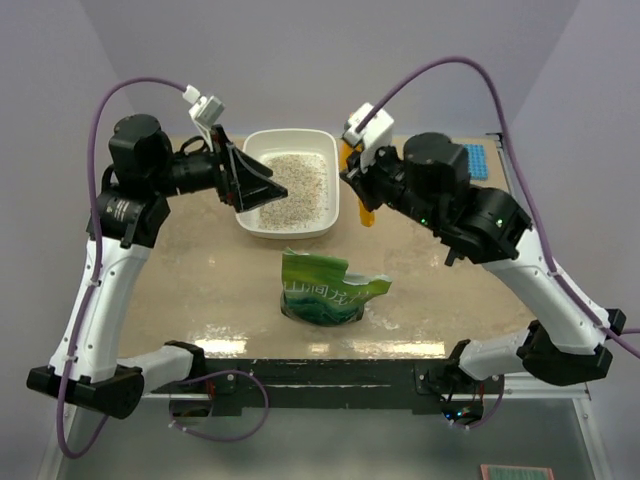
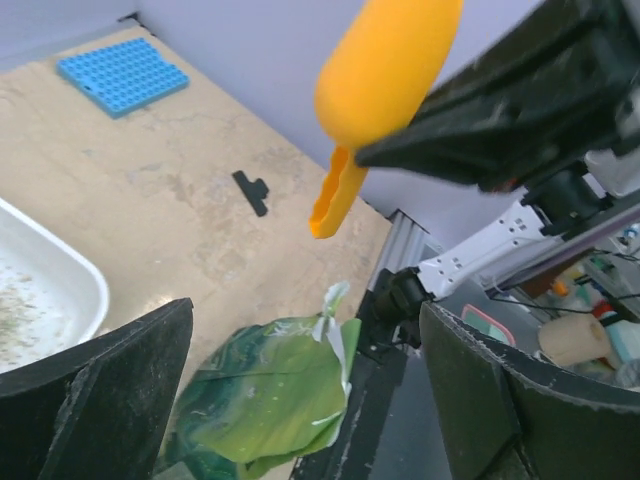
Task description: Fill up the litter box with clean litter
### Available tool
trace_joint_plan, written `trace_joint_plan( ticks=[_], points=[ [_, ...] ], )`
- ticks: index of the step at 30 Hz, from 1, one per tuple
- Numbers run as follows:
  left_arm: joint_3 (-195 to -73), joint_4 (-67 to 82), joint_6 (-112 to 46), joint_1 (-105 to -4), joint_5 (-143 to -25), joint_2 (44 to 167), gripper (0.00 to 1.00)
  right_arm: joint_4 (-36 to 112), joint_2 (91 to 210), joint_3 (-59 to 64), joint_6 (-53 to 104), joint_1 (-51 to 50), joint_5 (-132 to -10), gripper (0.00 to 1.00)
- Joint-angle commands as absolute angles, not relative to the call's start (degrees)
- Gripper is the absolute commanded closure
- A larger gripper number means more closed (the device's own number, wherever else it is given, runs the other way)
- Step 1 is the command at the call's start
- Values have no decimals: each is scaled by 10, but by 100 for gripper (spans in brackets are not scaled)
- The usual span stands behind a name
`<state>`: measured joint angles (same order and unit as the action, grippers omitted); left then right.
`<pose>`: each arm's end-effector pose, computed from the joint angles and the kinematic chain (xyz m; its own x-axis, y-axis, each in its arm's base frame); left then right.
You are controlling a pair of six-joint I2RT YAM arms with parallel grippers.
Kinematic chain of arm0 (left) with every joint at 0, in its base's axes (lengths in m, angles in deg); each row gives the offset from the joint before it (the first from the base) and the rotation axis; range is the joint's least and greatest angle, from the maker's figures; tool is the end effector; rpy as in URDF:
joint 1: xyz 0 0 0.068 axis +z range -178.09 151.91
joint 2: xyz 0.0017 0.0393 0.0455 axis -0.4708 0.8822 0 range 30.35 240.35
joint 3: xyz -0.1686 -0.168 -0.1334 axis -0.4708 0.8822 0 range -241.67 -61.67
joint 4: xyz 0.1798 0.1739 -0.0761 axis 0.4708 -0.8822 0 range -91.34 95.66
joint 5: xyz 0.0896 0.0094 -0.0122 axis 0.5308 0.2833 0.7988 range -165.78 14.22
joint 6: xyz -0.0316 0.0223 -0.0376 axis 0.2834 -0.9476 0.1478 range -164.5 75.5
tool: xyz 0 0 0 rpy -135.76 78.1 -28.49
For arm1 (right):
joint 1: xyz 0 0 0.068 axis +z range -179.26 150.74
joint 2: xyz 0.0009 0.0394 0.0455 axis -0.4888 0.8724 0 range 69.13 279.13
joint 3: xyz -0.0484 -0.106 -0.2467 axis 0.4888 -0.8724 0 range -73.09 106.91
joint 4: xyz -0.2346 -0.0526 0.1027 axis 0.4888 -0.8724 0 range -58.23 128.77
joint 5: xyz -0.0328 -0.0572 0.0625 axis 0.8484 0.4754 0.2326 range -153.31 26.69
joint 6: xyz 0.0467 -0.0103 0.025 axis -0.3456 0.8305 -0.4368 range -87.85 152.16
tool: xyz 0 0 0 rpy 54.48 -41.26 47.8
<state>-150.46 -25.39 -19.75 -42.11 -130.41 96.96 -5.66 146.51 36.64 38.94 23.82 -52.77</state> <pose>0.1995 -0.0799 0.4893 -0.5219 -0.1195 -0.8446 0.7745 0.3484 -0.5279 0.1516 0.1910 0.5300 -0.0447 -0.2527 -0.9665 -0.6886 0.7087 -0.1535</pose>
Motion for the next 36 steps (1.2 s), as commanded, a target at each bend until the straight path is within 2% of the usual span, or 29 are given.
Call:
trace_joint_plan(
  ticks=[1,8,16,36],
  points=[
    [-1583,-314,-230,-421,-1241,1020,0,-65,1460,267,509,290,-313,100],
    [-1560,-293,-238,-422,-1215,1065,0,42,1411,148,618,323,-240,100],
    [-1527,-267,-257,-421,-1239,1076,0,95,1382,114,718,349,-230,100],
    [-1498,-199,-210,-422,-1300,1034,0,36,1499,205,728,352,-296,100]
  ],
)
